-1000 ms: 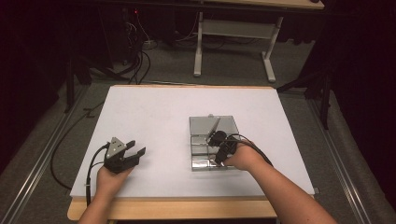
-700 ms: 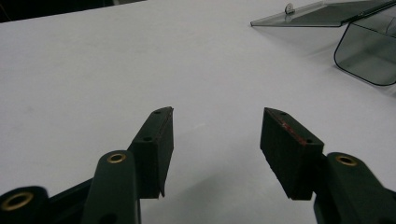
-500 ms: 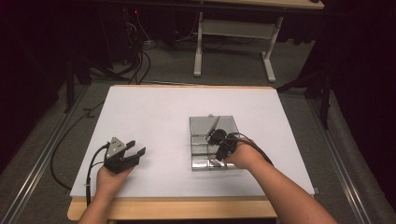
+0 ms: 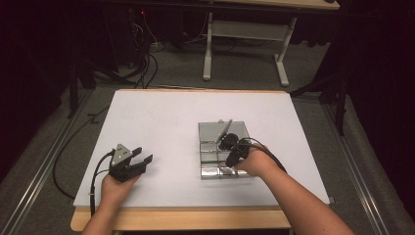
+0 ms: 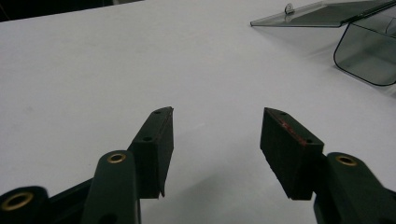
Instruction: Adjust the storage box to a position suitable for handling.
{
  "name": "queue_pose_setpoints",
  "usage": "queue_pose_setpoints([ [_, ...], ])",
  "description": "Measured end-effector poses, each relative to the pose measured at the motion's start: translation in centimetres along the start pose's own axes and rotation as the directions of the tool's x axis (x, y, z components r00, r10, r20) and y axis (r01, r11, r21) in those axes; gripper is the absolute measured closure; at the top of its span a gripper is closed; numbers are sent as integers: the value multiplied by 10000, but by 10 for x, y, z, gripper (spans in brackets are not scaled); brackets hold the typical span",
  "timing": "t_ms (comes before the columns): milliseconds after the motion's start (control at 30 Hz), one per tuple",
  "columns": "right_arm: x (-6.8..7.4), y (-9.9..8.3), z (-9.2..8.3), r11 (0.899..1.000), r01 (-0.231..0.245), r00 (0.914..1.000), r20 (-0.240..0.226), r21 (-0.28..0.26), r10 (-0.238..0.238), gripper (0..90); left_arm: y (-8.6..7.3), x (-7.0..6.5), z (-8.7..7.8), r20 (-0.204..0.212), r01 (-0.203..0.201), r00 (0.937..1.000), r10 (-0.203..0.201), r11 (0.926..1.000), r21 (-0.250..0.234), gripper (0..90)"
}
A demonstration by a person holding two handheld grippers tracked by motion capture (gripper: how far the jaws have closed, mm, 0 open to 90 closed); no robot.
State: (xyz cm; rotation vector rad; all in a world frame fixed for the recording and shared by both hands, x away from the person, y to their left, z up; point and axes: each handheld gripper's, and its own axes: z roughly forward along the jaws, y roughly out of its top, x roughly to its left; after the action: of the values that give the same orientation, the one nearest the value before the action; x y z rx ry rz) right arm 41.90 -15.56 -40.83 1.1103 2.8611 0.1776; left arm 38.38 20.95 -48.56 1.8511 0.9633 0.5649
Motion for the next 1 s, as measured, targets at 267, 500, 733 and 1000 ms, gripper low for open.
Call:
queue_pose_setpoints([
  [267, -5, -7, -9, 9998, -195, 9998, -13, -18, 195, 779, 0, 0, 0, -7, 0, 10000, 0, 10000, 2, 448],
  [500, -10, -15, -12, 9996, -281, 9996, -58, 75, 281, 812, 0, 0, 0, -5, 1, 10000, -1, 10000, -2, 448],
  [733, -18, -26, -16, 9992, -403, 9992, 28, 34, 403, 827, 0, 0, 0, -11, -11, 10000, 11, 10000, -1, 448],
  [1000, -27, -39, -22, 9976, -693, 9974, 191, -73, 695, 838, 0, 0, 0, -20, -21, 10000, 21, 10000, 5, 448],
])
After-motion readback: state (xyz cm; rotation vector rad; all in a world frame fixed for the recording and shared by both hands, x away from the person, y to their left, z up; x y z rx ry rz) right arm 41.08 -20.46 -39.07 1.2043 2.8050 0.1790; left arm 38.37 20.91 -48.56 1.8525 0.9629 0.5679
